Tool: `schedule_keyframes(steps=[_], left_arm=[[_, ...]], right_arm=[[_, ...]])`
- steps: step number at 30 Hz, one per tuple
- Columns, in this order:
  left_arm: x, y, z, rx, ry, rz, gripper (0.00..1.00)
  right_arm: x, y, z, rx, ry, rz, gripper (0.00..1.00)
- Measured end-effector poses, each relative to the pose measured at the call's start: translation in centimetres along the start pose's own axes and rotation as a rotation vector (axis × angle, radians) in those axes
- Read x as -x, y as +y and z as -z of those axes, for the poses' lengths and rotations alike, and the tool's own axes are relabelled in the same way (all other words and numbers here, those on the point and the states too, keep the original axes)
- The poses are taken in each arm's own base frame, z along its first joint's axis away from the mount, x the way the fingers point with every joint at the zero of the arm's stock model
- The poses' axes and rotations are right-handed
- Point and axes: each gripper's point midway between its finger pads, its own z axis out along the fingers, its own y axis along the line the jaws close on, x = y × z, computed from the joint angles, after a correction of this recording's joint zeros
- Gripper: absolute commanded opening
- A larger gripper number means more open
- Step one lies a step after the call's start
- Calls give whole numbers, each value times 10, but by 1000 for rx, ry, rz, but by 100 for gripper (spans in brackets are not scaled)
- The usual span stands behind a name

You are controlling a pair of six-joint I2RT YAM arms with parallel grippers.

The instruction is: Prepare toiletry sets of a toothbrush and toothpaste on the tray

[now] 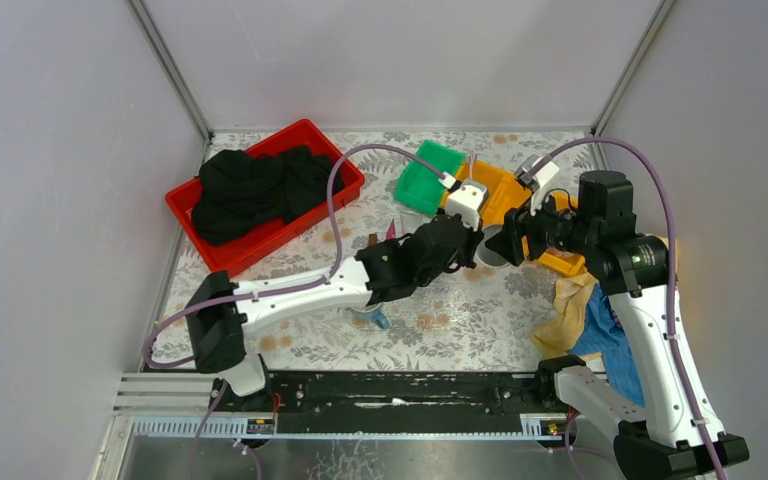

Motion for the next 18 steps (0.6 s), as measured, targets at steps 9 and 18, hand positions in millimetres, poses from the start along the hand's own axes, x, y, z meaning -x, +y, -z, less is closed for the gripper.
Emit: schedule_keyframes(steps=[9, 18], left_arm=[[-25, 11, 39, -147, 86, -4, 0], [-40, 32, 70, -329, 160, -121, 0]], right_arm=[[10, 27, 20, 153, -23, 35, 77], [-8, 53, 25, 356, 3, 213, 99]])
